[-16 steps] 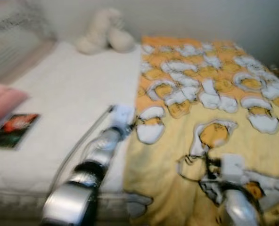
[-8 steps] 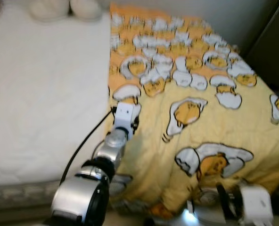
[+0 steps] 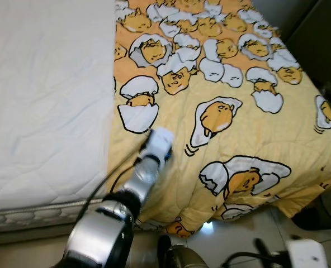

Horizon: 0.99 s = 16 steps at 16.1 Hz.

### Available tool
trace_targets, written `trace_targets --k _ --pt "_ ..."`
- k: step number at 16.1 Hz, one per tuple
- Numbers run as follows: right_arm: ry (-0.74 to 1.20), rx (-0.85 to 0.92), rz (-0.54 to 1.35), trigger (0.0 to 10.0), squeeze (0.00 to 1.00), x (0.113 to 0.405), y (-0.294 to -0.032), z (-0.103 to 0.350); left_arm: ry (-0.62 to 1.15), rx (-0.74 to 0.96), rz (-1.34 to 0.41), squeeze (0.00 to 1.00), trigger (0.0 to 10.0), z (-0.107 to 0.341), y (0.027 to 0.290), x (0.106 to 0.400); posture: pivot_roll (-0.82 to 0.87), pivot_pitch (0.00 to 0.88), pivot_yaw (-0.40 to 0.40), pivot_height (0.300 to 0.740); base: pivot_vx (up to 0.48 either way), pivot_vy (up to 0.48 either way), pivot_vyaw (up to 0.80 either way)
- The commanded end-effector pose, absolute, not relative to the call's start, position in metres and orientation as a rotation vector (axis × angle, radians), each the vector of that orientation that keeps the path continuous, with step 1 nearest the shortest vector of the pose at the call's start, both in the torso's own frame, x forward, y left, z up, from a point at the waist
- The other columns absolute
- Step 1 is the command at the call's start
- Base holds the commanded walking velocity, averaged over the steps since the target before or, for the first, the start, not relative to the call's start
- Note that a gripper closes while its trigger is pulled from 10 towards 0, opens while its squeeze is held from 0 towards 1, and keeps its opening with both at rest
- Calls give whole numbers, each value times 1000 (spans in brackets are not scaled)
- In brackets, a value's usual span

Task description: Clean up the room

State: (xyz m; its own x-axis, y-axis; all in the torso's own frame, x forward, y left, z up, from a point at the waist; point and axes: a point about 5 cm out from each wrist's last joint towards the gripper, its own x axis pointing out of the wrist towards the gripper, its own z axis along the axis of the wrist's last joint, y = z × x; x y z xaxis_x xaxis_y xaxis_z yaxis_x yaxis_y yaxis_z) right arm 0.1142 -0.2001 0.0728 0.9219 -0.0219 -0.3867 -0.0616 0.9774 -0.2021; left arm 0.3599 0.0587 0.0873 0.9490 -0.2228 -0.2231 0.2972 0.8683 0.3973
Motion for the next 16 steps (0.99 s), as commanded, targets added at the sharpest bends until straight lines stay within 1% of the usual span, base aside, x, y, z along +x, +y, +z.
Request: trace_targets --k 1,2,3,4,5,6,8,9,10,11,12,15,16 --pt "427 -214 28 10000 0 114 -201 69 246 486 -321 0 10000 66 55 346 -306 374 -194 731 0 0 0" --pt "422 -202 29 10000 0 116 -200 70 260 488 -329 0 10000 62 55 344 -306 374 -194 731 0 0 0" --pt "413 -162 72 10000 0 122 -195 71 282 494 -348 0 10000 51 59 336 -284 372 -184 731 0 0 0" --pt "414 -153 89 10000 0 123 -193 71 298 494 -357 0 10000 40 65 328 -276 369 -178 731 0 0 0" --pt "415 -153 90 10000 0 123 -193 71 302 494 -358 0 10000 37 66 326 -276 369 -178 731 0 0 0" --pt "418 -150 91 10000 0 124 -192 70 326 479 -370 0 10000 24 74 316 -264 368 -169 731 0 0 0" --pt "399 -104 129 10000 0 127 -186 72 370 456 -407 0 10000 -5 93 286 -234 368 -155 731 0 0 0" --pt "380 -83 184 10000 0 129 -180 75 388 442 -426 0 10000 -18 100 269 -225 367 -151 731 0 0 0" --pt "367 -46 238 10000 0 132 -174 78 407 435 -447 0 10000 -30 103 251 -211 366 -149 731 0 0 0" --pt "362 -35 276 10000 0 136 -169 79 413 423 -451 0 10000 -35 105 242 -198 364 -148 731 0 0 0" --pt "349 -26 329 10000 0 144 -164 81 367 404 -440 0 10000 -32 101 242 -182 360 -147 731 0 0 0" --pt "281 -18 387 10000 0 164 -162 95 64 315 -398 0 10000 21 92 278 -176 351 -146 731 0 0 0" --pt "264 -16 405 10000 0 167 -160 98 -6 296 -370 0 10000 38 92 290 -177 351 -144 731 0 0 0"
